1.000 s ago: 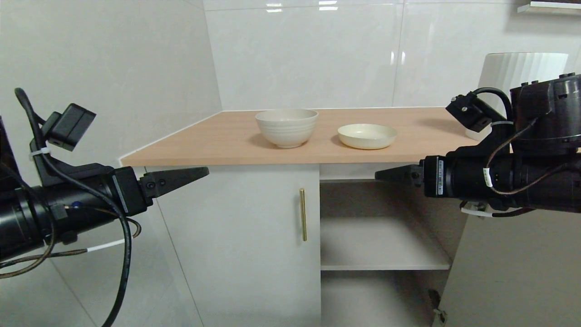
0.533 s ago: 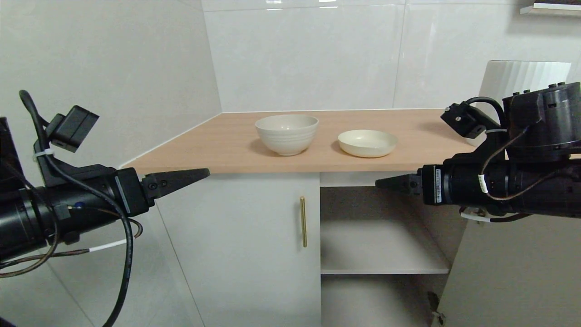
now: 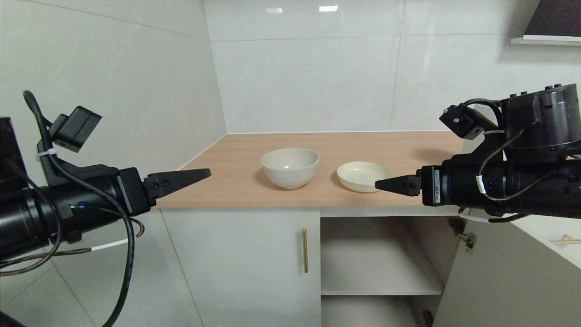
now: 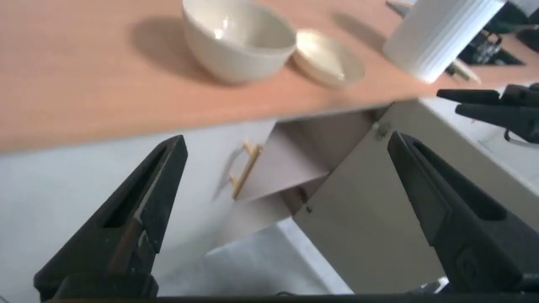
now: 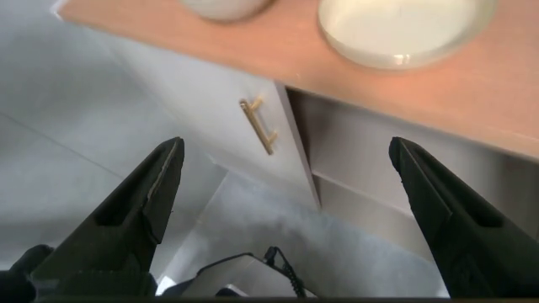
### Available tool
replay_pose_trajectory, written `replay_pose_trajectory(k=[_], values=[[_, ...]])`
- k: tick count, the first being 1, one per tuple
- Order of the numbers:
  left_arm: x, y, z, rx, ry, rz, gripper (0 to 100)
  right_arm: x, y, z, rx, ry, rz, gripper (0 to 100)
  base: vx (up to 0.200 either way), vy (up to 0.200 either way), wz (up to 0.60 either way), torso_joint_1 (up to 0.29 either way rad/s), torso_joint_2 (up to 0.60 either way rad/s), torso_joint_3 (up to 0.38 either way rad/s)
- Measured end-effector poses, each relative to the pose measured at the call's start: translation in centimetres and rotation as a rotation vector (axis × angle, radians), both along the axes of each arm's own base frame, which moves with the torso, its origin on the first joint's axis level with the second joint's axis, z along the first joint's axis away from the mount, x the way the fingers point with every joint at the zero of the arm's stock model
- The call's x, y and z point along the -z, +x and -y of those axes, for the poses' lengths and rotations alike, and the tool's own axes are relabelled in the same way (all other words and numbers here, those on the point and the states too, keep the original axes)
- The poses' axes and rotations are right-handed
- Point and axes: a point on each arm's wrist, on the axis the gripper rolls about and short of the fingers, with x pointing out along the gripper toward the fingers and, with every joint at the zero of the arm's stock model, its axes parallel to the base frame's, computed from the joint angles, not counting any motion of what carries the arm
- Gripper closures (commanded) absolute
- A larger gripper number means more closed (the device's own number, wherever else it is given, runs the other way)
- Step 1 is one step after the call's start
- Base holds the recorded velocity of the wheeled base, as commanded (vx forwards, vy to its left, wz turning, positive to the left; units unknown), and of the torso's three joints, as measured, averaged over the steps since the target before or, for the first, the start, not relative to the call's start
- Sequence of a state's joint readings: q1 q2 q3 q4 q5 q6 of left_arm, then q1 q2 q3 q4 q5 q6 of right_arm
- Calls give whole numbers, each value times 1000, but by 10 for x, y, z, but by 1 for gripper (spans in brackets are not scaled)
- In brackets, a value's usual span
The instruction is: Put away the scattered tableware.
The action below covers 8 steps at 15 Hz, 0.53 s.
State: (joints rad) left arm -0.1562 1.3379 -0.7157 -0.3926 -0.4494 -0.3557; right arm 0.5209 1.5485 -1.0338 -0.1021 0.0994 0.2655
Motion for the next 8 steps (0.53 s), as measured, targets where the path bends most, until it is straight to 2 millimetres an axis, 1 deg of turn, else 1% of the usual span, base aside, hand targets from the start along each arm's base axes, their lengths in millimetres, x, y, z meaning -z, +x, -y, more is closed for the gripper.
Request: replay_pose_trajectory(k=[2,3,5,8], values=[[0,2,1,1,1,-3,0,1,1,0,1,-1,-2,0,0,0,0,188,-449,-254],[0,3,1,2,1,-4,0,1,1,0,1,-2,-3,0,0,0,0,110,-237,-129],[-5,7,4,10,0,9,0,1,6,0,9,5,12,0,0,0,0,51,-95,-56],[-16,18,10,23,6,-22,0,-2,25,0,45,22,48,0,0,0,0,0,0,0]])
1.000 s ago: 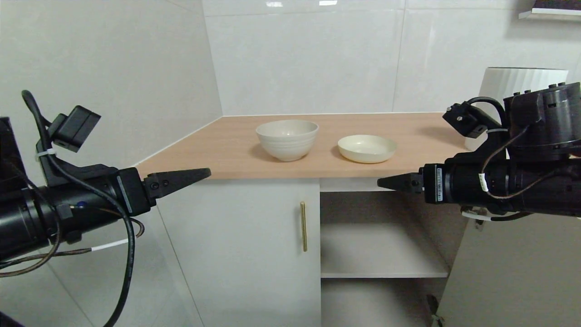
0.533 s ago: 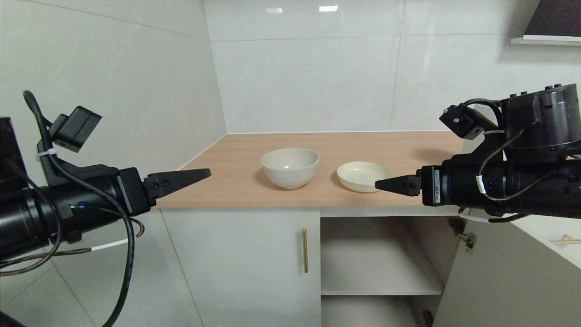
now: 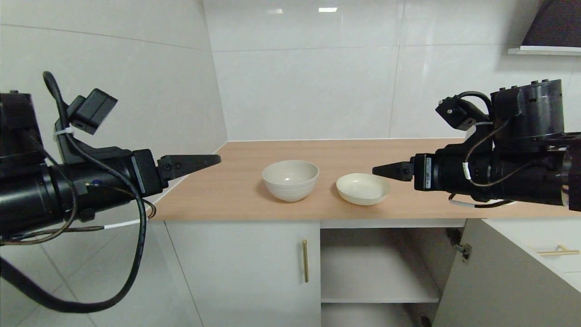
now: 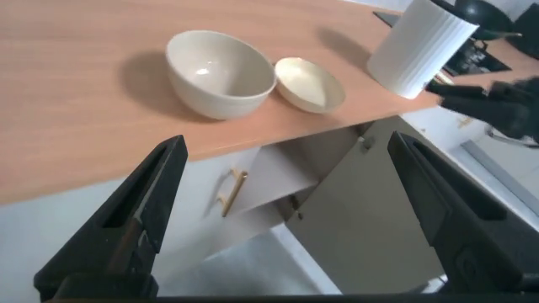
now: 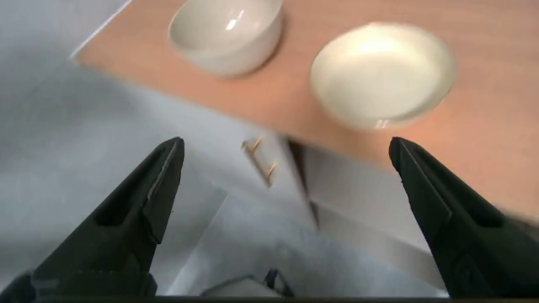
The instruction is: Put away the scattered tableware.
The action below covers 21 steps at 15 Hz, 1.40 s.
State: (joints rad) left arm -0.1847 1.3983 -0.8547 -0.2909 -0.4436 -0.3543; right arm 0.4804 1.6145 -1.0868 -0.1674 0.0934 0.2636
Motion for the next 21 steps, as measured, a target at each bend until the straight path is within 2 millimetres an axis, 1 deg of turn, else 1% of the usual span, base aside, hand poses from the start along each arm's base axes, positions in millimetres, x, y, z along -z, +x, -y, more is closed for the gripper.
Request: replay_pose_trajectory(k=[2,4,5,6,8,10,11,13,16,21], values=[[-11,13,5,5,14,-64,0,2,17,1,36,-24,-38,0,0,0,0,0,0,0],[-23,25,12,-7,36,-148,0,7,30,2,115,-78,-97,0,0,0,0,0,0,0],[-26,34,17,-38,51,-184,0,8,35,2,163,-110,-120,0,0,0,0,0,0,0],[-23,46,23,-102,77,-214,0,8,40,1,201,-132,-137,0,0,0,0,0,0,0],[-4,70,45,-221,127,-279,0,10,50,-2,259,-101,-161,0,0,0,0,0,0,0],[14,92,75,-327,118,-308,0,15,56,-5,270,-100,-171,0,0,0,0,0,0,0],[23,102,87,-369,123,-307,0,16,58,-6,270,-101,-173,0,0,0,0,0,0,0],[39,121,101,-437,140,-309,0,18,59,-6,271,-104,-178,0,0,0,0,0,0,0],[57,139,110,-442,133,-298,0,21,59,-7,272,-112,-182,0,0,0,0,0,0,0],[78,165,109,-486,126,-285,0,22,58,-9,271,-120,-185,0,0,0,0,0,0,0]])
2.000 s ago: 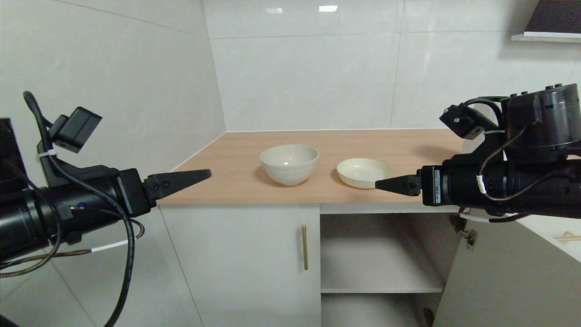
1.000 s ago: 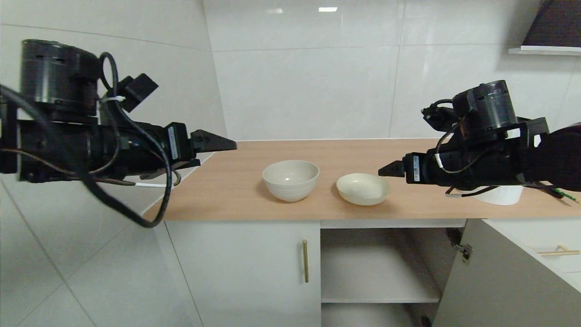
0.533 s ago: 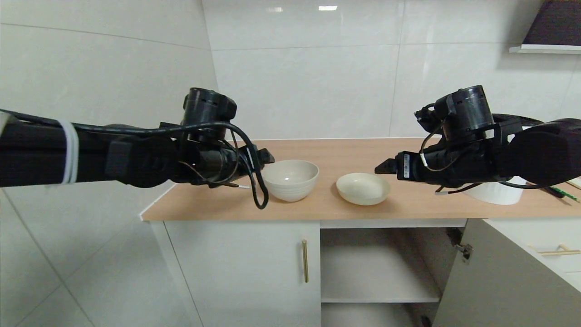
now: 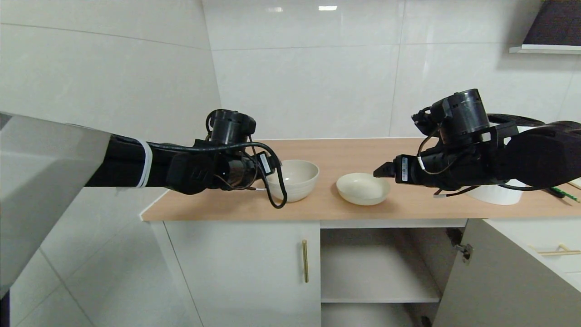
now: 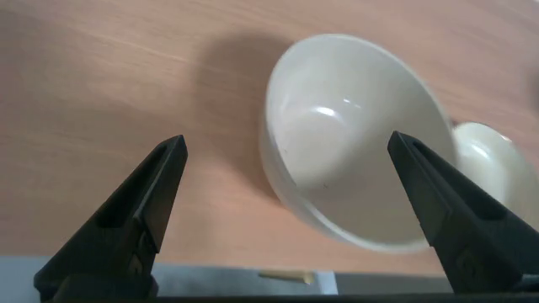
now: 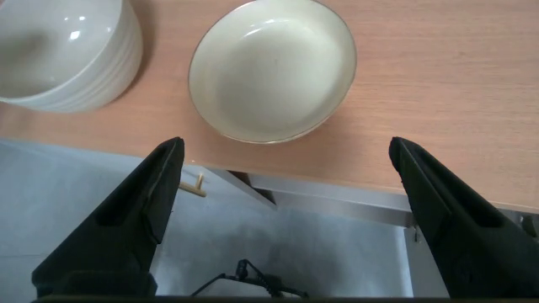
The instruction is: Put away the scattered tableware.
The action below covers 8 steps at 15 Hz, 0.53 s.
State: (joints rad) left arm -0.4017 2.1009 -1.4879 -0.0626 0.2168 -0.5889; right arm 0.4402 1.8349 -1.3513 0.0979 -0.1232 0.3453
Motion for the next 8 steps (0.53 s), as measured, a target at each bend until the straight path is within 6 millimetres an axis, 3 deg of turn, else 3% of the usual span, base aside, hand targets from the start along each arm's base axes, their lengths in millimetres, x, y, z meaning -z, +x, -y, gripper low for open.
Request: replay_pose_trajectory(k=[8], values=[[17,10,0,-12,15,-32,0,-3,-4,1,-2,3,5,0,0,0,0,0,0,0]])
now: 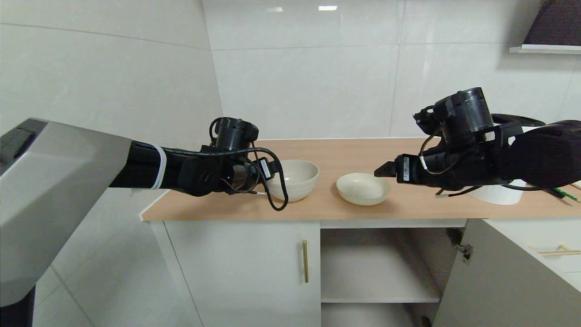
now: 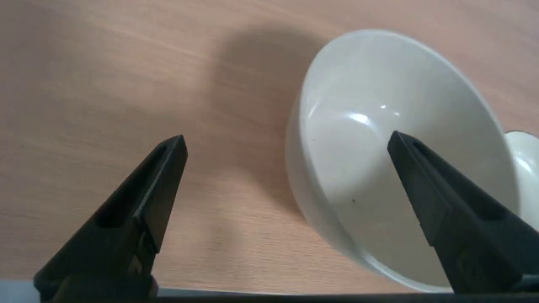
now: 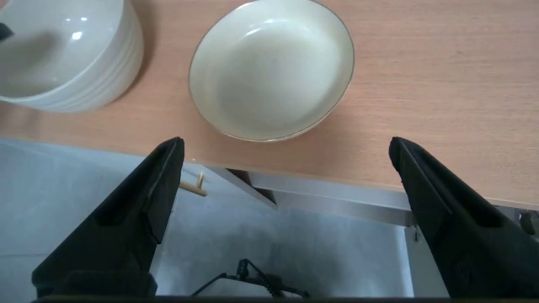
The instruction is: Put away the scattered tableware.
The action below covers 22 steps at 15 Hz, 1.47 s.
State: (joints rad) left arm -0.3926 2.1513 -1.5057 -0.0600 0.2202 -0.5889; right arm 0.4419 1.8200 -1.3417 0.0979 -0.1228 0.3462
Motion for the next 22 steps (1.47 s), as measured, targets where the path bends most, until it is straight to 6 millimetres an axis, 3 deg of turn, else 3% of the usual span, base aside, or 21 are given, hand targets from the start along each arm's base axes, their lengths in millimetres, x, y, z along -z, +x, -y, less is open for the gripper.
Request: replay_pose_trajectory(k=[1,2,9,12,16,22], values=[[1,0,1,2,2,-3,0,-1,0,0,0,1,3,0,0,0,0,0,0,0],[3,0,2,4,4,-8,100,-1,-1,1,0,2,3,0,0,0,0,0,0,0],[6,-1,4,-1,-5,-16,100,-4,-2,1,0,6,9,0,0,0,0,0,0,0],[-5,-8,1,-35,-60,-5,100,-5,-2,1,2,7,12,0,0,0,0,0,0,0],[-27,-39,-11,13,-90,-5,100,4,11,-2,97,-57,20,0,0,0,0,0,0,0],[-59,-88,-21,241,-209,-11,100,42,50,-10,225,-147,-15,0,0,0,0,0,0,0]])
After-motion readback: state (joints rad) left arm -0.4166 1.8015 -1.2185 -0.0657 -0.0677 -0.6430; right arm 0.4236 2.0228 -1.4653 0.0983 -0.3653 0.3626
